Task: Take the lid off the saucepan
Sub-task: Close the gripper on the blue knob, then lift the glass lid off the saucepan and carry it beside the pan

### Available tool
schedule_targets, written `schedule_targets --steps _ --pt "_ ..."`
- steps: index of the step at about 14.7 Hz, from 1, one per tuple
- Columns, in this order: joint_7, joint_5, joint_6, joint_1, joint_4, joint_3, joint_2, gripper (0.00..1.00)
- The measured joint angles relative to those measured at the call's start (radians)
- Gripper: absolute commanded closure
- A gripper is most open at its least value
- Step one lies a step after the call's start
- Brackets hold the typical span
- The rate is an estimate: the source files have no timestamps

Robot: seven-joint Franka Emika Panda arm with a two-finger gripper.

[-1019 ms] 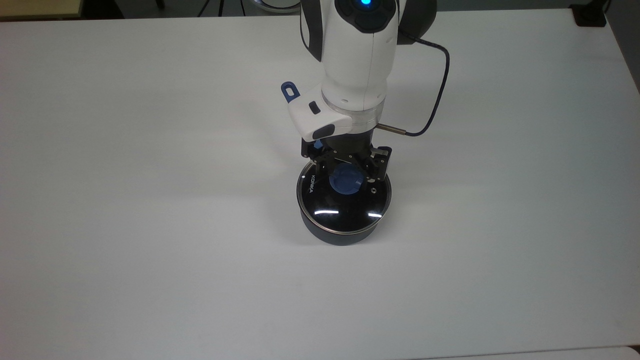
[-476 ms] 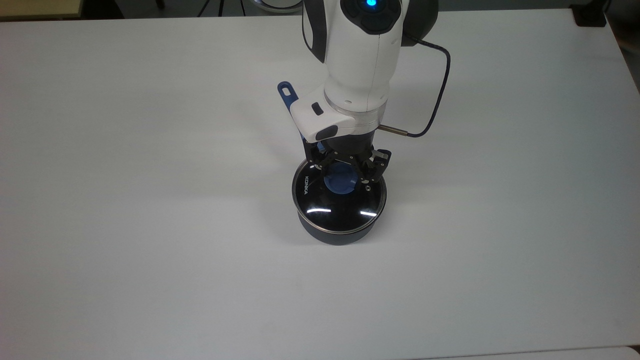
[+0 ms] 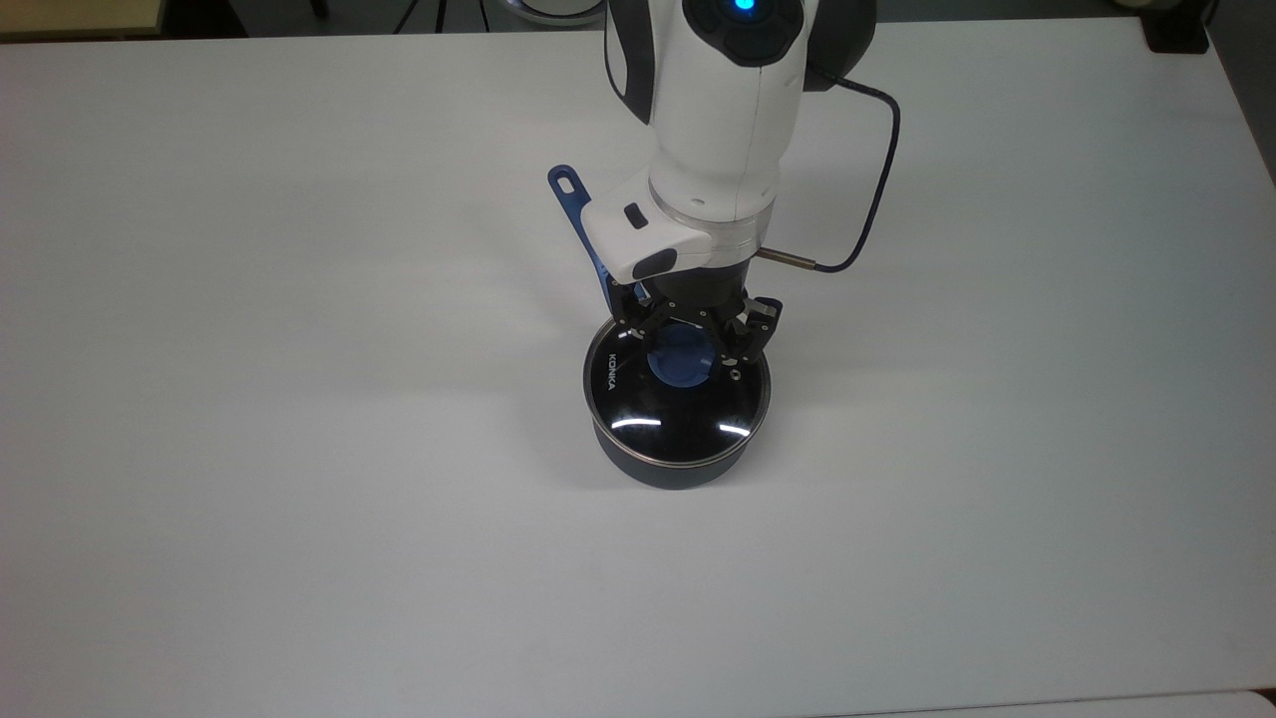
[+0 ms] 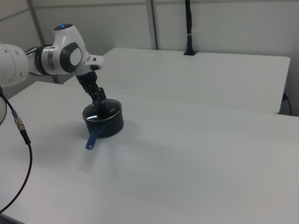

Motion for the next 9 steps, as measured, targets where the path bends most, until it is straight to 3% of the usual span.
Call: schedule_targets --steps 6,9 --pt "-0.007 0.0 -0.004 -0.003 0.022 -0.006 -0.035 0.54" --pt "-0.08 0.029 -0.053 -0.02 0.022 -0.027 -0.056 0.54"
